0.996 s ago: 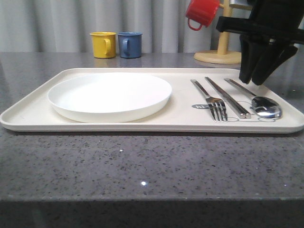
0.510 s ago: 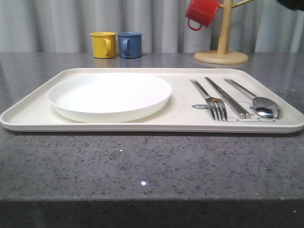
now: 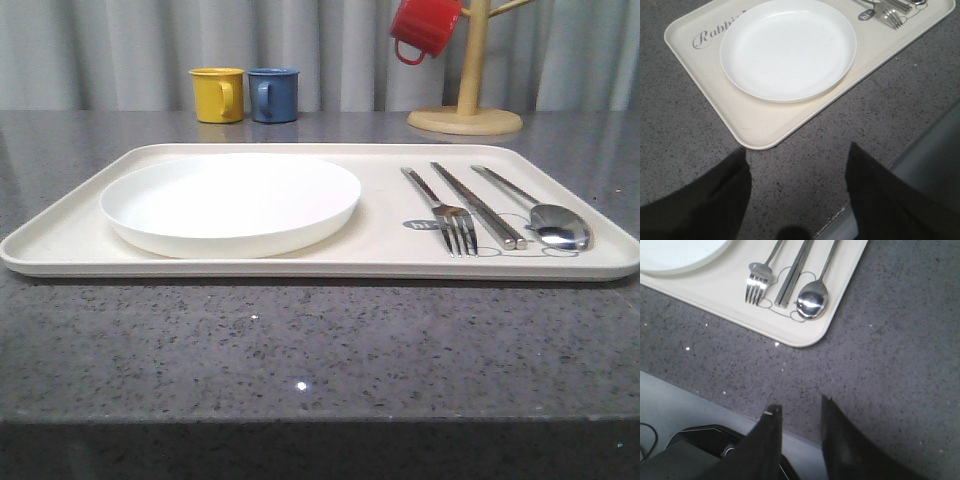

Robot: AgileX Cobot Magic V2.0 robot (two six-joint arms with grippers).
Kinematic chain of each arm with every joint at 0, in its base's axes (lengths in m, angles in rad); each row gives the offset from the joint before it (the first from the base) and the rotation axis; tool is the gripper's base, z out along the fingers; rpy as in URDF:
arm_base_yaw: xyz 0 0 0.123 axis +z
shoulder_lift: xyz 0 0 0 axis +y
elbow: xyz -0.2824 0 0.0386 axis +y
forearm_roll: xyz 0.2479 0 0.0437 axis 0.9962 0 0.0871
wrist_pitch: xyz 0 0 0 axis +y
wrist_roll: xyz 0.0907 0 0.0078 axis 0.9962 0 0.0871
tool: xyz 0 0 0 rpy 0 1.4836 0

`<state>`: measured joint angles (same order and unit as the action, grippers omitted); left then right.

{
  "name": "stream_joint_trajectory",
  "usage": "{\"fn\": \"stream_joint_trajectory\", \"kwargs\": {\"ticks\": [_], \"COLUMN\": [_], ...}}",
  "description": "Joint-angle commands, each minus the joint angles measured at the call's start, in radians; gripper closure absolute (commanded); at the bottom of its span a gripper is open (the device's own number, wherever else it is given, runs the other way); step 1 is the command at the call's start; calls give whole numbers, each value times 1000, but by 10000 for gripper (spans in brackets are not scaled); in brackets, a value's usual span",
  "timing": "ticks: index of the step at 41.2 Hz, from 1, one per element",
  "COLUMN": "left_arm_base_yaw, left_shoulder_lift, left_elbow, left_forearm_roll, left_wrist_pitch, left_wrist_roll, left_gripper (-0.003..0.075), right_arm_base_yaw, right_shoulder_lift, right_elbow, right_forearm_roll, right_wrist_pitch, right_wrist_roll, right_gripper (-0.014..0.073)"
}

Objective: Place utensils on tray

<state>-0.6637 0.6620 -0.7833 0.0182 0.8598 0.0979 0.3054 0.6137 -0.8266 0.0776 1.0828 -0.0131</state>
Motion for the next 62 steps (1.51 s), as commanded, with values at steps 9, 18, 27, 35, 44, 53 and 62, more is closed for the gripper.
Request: {"fn": "stream_joint_trajectory", "kwargs": {"ticks": [9,18,27,35,44,53,62], "left_arm_base_yaw": [-10,-10,-10,-10,-10,-12,116], "left_shoulder_lift": [-1,-1,-1,-1,-1,-20,-155], "left_elbow": [-27,-27,-27,-27,-27,-17,172], "left_forearm_roll": [1,1,1,1,1,-3,39], "left_wrist_pitch": [-70,-78,-84,-84,-85,-100,-251], "left_wrist_roll": [-6,-6,-6,-6,-6,-6,-6], "left_gripper": [310,318,610,738,738,738,738], "right_arm_base_yaw": [1,1,1,1,1,1,1], "right_shoulder_lift": [-233,-298,-297,-297,-297,-297,-297], "right_elbow": [103,152,163,163,163,163,163], "right_forearm_roll": [-13,-13,-13,-13,-13,-12,-12], "right_wrist_pitch": [-106,-134,-163,-151,-151,-152,-151], "right_wrist_roll": [-11,-11,-11,-11,-11,-11,-11], "right_gripper": [363,603,715,715,715,715,715]}}
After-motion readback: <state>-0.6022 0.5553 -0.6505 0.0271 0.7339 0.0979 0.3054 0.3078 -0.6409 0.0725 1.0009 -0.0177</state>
